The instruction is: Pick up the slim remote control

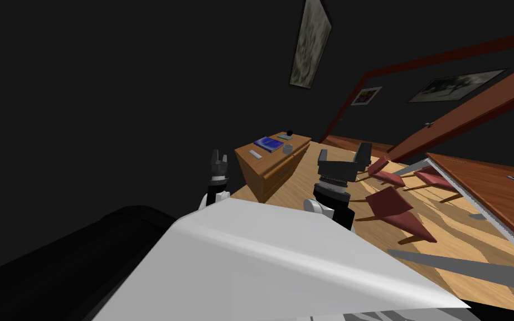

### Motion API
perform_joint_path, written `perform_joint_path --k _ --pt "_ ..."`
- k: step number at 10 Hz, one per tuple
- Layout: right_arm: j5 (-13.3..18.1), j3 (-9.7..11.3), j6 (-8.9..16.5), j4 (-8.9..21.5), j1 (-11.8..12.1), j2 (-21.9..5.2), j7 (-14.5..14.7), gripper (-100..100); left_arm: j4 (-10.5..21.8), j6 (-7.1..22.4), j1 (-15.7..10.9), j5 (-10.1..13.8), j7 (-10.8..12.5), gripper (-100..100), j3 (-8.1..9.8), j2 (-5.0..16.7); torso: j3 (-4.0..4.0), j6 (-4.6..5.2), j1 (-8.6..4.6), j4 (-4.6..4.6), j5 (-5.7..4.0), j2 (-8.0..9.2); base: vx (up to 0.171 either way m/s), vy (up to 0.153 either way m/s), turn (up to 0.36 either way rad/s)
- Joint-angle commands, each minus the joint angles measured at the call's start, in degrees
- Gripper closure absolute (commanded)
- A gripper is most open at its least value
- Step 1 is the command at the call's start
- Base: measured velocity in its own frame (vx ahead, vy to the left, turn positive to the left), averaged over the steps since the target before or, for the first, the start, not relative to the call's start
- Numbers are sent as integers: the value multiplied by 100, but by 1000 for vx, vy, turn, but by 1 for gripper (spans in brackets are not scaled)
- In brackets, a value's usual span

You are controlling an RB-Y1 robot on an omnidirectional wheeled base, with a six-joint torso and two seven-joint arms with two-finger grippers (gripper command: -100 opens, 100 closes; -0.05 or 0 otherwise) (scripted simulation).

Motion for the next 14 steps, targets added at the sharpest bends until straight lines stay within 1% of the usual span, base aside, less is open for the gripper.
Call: perform_joint_path --k 1,3,6,8,10,11,12,13,14 --pt "0 0 0 0 0 0 0 0 20 -26 38 41 82 -100 -29 202 0 0 0 0 0 0 -32 -12 -31" --pt "0 0 0 0 -1 0 0 0 86 -89 138 135 269 -100 -103 504 14 1 -11 5 -2 26 -98 -33 -58" --pt "0 1 0 1 -2 1 0 0 317 -254 426 361 697 -100 -297 984 33 1 -30 12 -6 57 -144 -71 -74" --pt "0 1 1 1 -2 1 0 0 578 -412 706 555 1036 -100 -477 1339 33 1 -27 13 -6 57 -152 -87 -124" --pt "0 1 1 1 -3 1 0 0 897 -607 1049 775 1371 -100 -691 1697 46 0 -38 17 -9 79 -198 -121 -120" --pt "0 1 1 1 -3 1 0 0 931 -607 1049 775 1434 -100 -691 1739 47 1 -45 18 -10 80 -100 -86 -38" --pt "0 1 1 1 -1 1 0 0 1142 -717 1240 892 1631 -100 -810 1957 32 0 -30 14 -8 52 -67 -77 -105" --pt "0 1 0 0 -1 1 0 0 1326 -835 1385 1012 1792 -100 -935 2125 23 1 -25 9 -6 38 -90 -107 -143" --pt "0 1 0 0 -1 1 0 0 1375 -835 1441 1012 1829 -100 -935 2187 24 0 -33 9 -8 40 -69 -81 -52"
